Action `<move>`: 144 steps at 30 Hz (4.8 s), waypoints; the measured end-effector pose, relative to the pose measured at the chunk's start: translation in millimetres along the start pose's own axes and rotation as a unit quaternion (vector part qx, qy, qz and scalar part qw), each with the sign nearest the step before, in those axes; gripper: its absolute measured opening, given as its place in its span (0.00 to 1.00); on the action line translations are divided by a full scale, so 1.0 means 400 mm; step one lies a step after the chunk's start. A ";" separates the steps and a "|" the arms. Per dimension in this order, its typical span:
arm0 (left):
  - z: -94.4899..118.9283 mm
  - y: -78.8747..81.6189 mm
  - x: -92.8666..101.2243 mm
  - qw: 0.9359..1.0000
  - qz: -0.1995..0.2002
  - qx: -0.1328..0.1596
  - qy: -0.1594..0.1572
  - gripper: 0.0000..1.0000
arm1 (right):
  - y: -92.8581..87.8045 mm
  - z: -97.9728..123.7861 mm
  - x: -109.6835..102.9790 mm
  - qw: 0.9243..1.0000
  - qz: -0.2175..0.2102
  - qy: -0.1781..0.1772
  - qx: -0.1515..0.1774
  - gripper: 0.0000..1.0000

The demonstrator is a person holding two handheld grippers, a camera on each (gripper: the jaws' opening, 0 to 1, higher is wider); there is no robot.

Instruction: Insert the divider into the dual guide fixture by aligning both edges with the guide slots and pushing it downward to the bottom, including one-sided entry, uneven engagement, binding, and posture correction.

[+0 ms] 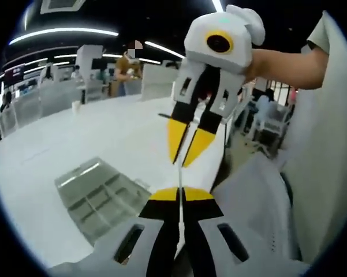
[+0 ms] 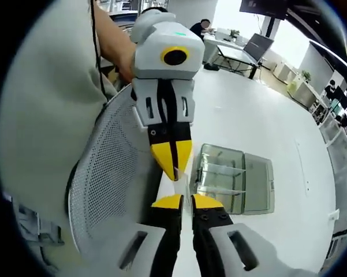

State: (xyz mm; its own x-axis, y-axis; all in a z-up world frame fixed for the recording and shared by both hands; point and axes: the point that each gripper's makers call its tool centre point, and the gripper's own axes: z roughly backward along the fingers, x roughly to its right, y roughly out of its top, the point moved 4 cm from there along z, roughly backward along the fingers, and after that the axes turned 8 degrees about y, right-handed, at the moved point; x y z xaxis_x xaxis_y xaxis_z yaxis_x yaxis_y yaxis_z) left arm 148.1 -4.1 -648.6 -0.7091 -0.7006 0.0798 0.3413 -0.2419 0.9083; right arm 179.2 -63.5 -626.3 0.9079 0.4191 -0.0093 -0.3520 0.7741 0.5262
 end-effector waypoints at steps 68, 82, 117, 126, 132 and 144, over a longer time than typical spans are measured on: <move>-0.012 -0.013 -0.011 1.000 0.020 -0.001 0.020 0.17 | 0.025 -0.002 -0.002 0.954 -0.282 0.045 0.094 0.00; -0.012 -0.003 0.001 1.000 0.021 0.004 0.019 0.26 | 0.030 -0.003 0.009 0.959 -0.273 0.034 0.075 0.00; -0.022 -0.016 -0.046 0.997 0.070 0.007 0.039 0.59 | -0.024 -0.010 0.101 0.983 -0.186 0.002 -0.004 0.00; -0.021 -0.012 -0.055 0.996 0.076 0.008 0.046 0.64 | -0.026 -0.020 0.127 0.987 -0.161 0.000 -0.011 0.00; -0.022 -0.012 -0.060 0.996 0.080 0.009 0.048 0.65 | -0.035 -0.026 0.141 0.989 -0.144 -0.001 -0.019 0.00; -0.022 -0.018 -0.075 0.995 0.084 0.004 0.060 0.72 | -0.051 -0.037 0.166 0.992 -0.125 -0.002 -0.029 0.00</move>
State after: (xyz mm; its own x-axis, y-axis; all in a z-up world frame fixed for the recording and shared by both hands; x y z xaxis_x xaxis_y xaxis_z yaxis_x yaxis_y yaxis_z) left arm 172.2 12.5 -661.3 -0.5639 -0.8058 0.1811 0.4427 -0.1097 0.8899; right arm 243.3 -44.4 -650.1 0.9695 0.2083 -0.1292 -0.1278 0.8795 0.4584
